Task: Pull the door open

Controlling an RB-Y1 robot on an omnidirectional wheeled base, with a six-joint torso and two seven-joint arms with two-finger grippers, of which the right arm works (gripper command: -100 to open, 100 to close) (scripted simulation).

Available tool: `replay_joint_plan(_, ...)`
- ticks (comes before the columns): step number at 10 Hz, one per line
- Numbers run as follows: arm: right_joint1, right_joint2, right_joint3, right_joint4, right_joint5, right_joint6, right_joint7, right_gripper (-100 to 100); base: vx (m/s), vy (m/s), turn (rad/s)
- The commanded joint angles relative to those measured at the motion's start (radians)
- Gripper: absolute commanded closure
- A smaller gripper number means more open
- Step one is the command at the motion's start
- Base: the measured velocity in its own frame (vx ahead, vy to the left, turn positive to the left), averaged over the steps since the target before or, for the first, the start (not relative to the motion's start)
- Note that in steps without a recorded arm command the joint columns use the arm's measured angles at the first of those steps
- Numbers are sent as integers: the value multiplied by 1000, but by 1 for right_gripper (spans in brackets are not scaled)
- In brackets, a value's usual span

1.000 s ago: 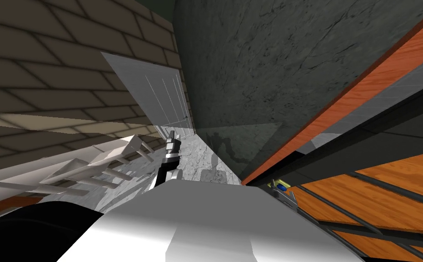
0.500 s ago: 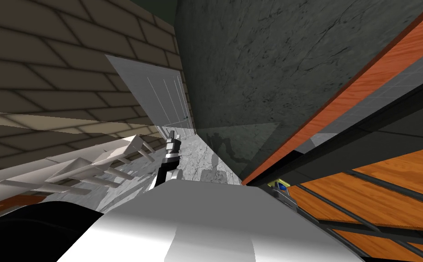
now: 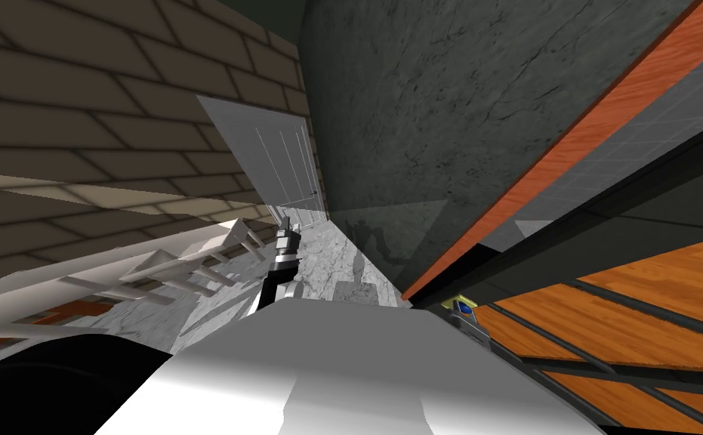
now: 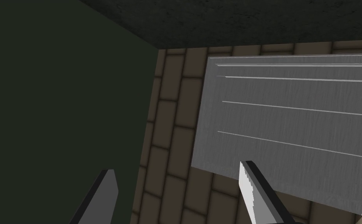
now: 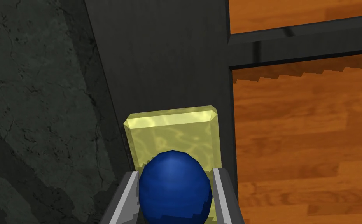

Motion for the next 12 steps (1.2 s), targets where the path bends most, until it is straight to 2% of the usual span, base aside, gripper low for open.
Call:
replay_joint_plan(1,16,-7,19,-9,14,-9,-16,100,-224,61,40)
replay_joint_plan(4,38,-23,59,-25,43,-26,-46,100,-229,56,54)
replay_joint_plan(5,33,-18,51,-21,37,-19,-37,100,-98,24,11)
replay_joint_plan(6,44,-22,73,-25,54,-32,-48,100,-158,4,49)
replay_joint_plan(12,82,-48,150,-46,117,-92,-89,100,-242,3,54)
